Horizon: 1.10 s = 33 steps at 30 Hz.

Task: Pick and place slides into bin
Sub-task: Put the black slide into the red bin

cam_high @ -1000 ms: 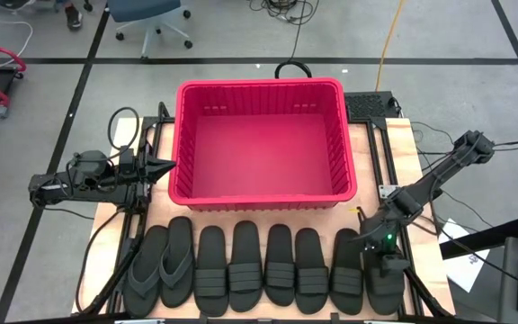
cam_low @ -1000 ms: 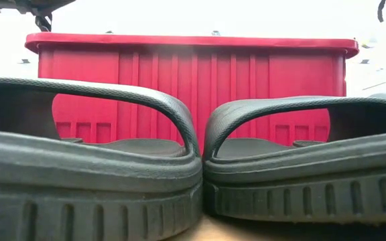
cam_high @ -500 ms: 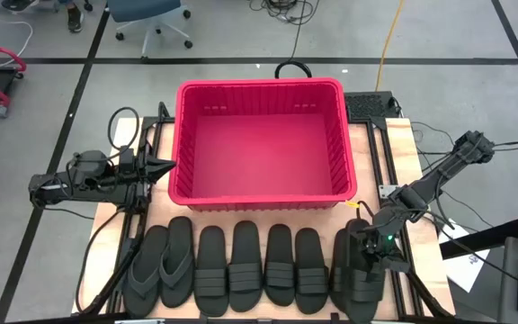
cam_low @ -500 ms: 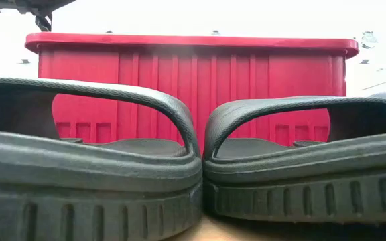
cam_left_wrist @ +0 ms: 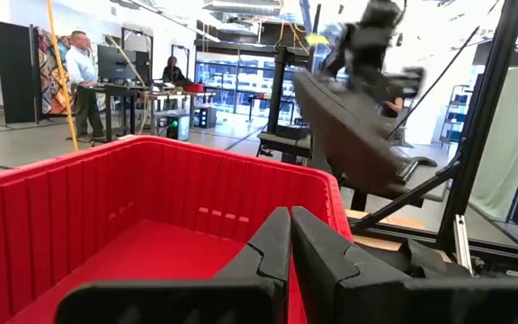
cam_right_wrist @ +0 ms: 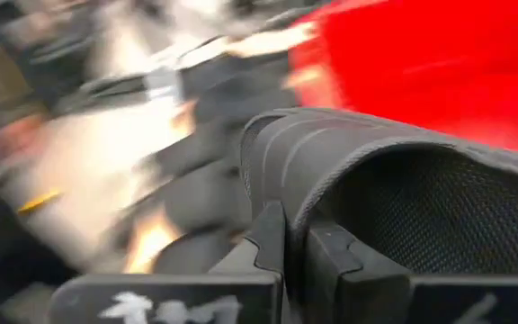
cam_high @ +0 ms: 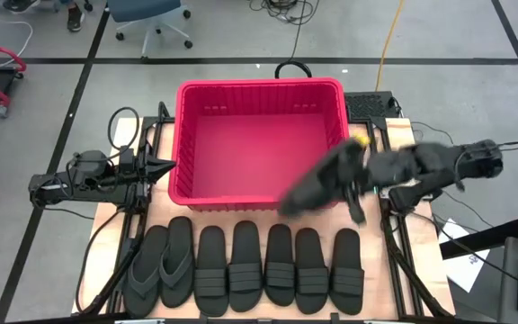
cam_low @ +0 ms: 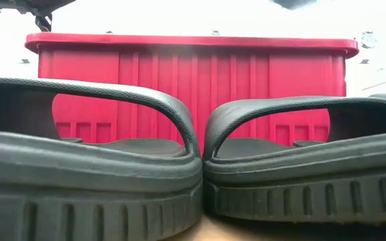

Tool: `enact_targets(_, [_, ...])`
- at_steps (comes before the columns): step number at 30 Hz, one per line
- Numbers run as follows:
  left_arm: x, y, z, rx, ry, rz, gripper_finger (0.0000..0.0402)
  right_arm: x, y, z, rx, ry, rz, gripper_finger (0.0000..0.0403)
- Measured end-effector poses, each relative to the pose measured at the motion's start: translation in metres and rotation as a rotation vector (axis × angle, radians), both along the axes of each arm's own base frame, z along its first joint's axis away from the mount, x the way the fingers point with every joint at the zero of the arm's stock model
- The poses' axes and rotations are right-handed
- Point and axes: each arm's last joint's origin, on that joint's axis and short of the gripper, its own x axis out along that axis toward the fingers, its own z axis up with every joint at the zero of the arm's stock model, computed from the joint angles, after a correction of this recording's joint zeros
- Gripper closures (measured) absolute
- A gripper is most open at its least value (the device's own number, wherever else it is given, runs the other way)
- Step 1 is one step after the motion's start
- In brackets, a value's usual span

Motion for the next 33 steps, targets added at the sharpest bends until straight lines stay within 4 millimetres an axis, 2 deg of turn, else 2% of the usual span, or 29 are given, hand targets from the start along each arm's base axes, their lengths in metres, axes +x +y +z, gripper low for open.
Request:
enact_targets(6, [0.0, 0.0, 0.0, 0.0, 0.0, 0.001, 0.0385, -0.018, -0.064, 0.03, -0.213, 0.02, -0.343, 0.0399])
enact_targets(8, [0.0, 0.0, 0.0, 0.0, 0.0, 0.001, 0.0385, -0.023, -0.084, 0.033, -0.233, 0.057, -0.372, 0.04])
enact_targets(11, [0.0, 0.0, 0.0, 0.0, 0.0, 0.0, 0.0385, -0.03, -0.114, 0.027, -0.204, 0.149, -0.287, 0.04])
enact_targets(17, [0.0, 0.0, 0.0, 0.0, 0.0, 0.0, 0.0385, -0.029, -0.163, -0.014, -0.084, 0.401, -0.006, 0.0401])
enact_targets(25, [0.0, 0.0, 0.0, 0.0, 0.0, 0.0, 0.0385, 0.018, -0.2, -0.062, -0.126, 0.494, 0.298, 0.0402])
enact_targets(33, [0.0, 0.0, 0.0, 0.0, 0.0, 0.0, 0.0385, 0.049, -0.229, -0.119, -0.04, 0.678, 0.414, 0.0402])
